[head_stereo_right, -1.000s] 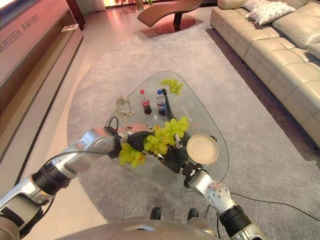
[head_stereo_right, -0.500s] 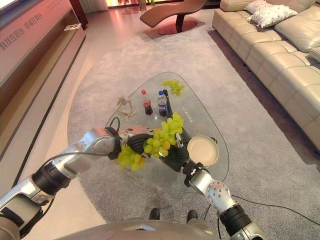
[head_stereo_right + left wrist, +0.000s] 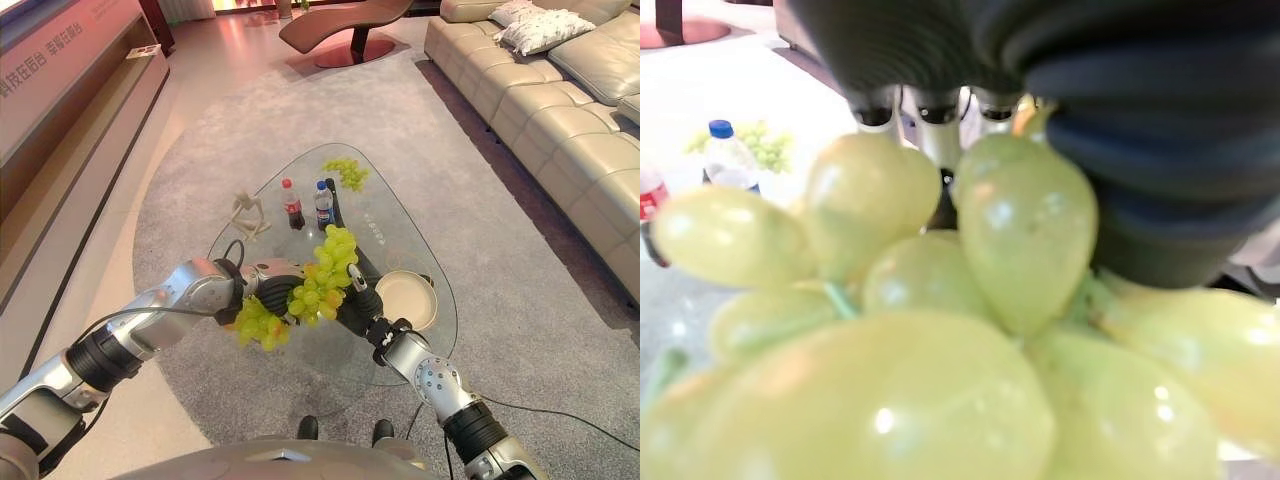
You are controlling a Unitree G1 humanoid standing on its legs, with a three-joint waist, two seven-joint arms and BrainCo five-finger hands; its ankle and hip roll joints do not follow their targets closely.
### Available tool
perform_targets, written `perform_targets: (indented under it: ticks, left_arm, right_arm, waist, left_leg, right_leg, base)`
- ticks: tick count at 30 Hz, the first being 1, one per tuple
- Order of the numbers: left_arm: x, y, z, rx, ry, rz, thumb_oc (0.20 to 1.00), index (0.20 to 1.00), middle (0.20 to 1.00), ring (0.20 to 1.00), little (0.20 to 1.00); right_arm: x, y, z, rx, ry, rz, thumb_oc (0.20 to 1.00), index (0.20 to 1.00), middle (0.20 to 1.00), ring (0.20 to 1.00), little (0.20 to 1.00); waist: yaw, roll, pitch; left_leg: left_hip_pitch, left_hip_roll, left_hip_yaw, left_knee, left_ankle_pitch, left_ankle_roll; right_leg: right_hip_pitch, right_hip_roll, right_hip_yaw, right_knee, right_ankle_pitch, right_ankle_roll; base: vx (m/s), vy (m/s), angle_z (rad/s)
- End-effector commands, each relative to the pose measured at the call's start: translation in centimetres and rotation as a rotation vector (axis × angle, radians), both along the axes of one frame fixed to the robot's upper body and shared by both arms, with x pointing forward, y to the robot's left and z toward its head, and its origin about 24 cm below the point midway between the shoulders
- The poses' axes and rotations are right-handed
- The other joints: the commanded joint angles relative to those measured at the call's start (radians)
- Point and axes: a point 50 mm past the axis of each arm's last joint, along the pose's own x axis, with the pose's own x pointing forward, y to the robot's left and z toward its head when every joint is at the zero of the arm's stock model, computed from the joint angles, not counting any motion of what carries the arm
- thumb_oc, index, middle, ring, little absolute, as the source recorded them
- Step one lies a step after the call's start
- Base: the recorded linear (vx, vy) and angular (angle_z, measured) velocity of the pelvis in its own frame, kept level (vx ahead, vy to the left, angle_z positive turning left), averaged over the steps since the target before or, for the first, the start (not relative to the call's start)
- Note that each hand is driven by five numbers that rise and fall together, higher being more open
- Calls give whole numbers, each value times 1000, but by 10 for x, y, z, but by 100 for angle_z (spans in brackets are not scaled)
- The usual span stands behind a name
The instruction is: Pick up fruits into the plate
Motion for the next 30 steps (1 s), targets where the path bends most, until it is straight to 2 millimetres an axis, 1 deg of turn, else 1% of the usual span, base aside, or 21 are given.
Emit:
perform_targets:
  ticks: [1,13,14,15,16,17,26,30]
  left_arm:
    - [-7,-13,12,63,-32,-140,200,200,200,200,200]
    - [-7,-13,12,80,-36,-152,200,200,200,200,200]
    - [-7,-13,11,80,-40,-154,200,200,200,200,200]
    - [-7,-13,11,80,-40,-154,200,200,200,200,200]
    - [-7,-13,12,78,-42,-154,200,200,200,200,200]
    - [-7,-13,13,77,-47,-154,200,200,200,200,200]
    - [-6,-13,15,86,-49,-158,200,200,200,200,200]
    - [-4,-11,16,85,-48,-136,200,200,200,200,200]
  right_arm:
    - [31,16,59,92,-284,30,200,200,200,200,200]
    - [32,18,60,58,-296,64,200,200,200,200,200]
    - [31,18,61,60,-298,71,285,285,285,285,285]
    - [31,18,61,60,-298,71,285,285,285,285,285]
    - [30,18,60,60,-298,80,736,736,736,736,736]
    - [30,19,59,65,-292,86,1000,1000,1000,1000,1000]
    - [28,21,59,59,-295,117,1000,1000,1000,1000,1000]
    - [29,18,61,25,-330,103,1000,1000,1000,1000,1000]
  waist:
    - [13,-11,6]
    - [15,-13,5]
    - [16,-14,5]
    - [16,-14,5]
    - [16,-14,5]
    - [17,-15,5]
    - [20,-18,4]
    - [20,-19,5]
  left_leg:
    - [66,-8,116,22,-117,19]
    - [70,-6,118,22,-120,19]
    - [71,-6,117,21,-120,19]
    - [71,-6,117,21,-120,19]
    - [71,-6,117,22,-120,19]
    - [71,-5,117,21,-120,19]
    - [71,-6,114,22,-119,18]
    - [70,-6,111,22,-119,19]
  right_leg:
    - [44,-30,-22,6,-45,59]
    - [47,-28,-17,5,-48,58]
    - [47,-28,-17,5,-48,58]
    - [47,-28,-17,5,-48,58]
    - [48,-28,-18,5,-48,58]
    - [48,-28,-18,5,-49,58]
    - [50,-27,-18,5,-49,57]
    - [48,-25,-13,5,-49,57]
  base:
    - [0,0,0]
    - [0,0,0]
    - [0,0,0]
    - [0,0,0]
    - [0,0,0]
    - [0,0,0]
    - [0,0,0]
    - [0,0,0]
